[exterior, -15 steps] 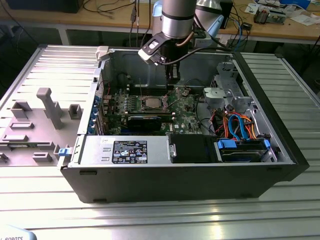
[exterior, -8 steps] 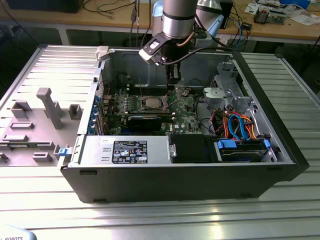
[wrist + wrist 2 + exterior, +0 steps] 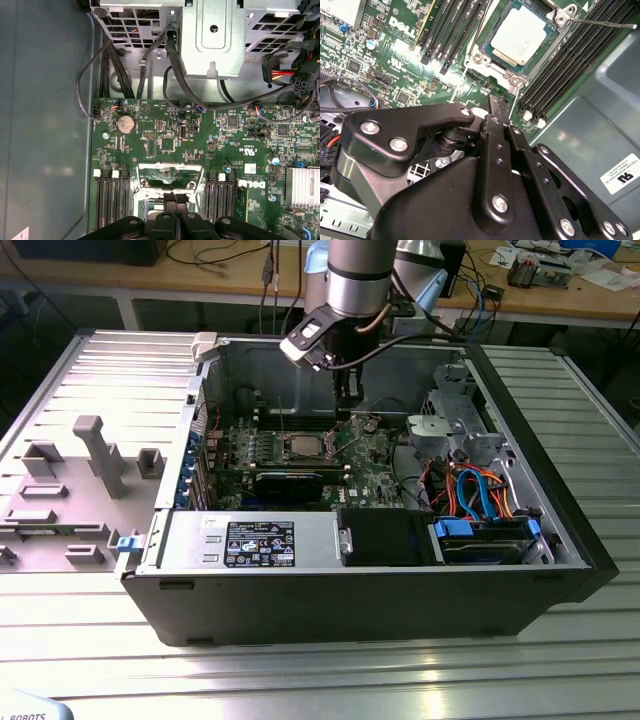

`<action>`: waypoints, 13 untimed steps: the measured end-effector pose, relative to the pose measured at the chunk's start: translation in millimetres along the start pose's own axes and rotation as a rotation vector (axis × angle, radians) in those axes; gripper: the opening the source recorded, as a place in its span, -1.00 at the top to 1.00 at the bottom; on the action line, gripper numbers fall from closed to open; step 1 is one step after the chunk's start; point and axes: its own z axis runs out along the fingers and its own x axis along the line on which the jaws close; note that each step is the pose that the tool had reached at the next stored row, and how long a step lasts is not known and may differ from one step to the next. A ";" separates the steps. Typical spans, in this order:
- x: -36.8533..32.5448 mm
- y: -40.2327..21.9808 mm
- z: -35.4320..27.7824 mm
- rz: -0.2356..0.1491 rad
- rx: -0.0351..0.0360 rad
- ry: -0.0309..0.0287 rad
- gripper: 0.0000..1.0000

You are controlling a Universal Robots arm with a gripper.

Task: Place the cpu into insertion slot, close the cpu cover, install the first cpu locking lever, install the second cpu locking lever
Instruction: 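Close the cpu cover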

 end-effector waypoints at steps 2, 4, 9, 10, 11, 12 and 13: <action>0.0 0.6 0.0 0.000 0.0000 0.0000 0.79; 0.0 1.1 0.0 0.000 0.0000 0.0000 0.79; -0.1 2.9 0.1 0.000 0.0000 0.0000 0.79; -0.1 3.2 0.0 0.000 0.0000 -0.0001 0.79; -0.1 3.3 0.1 0.000 0.0000 -0.0001 0.79; -0.1 3.4 0.1 0.000 0.0000 0.0000 0.79; -0.1 3.6 0.1 0.000 0.0000 0.0000 0.79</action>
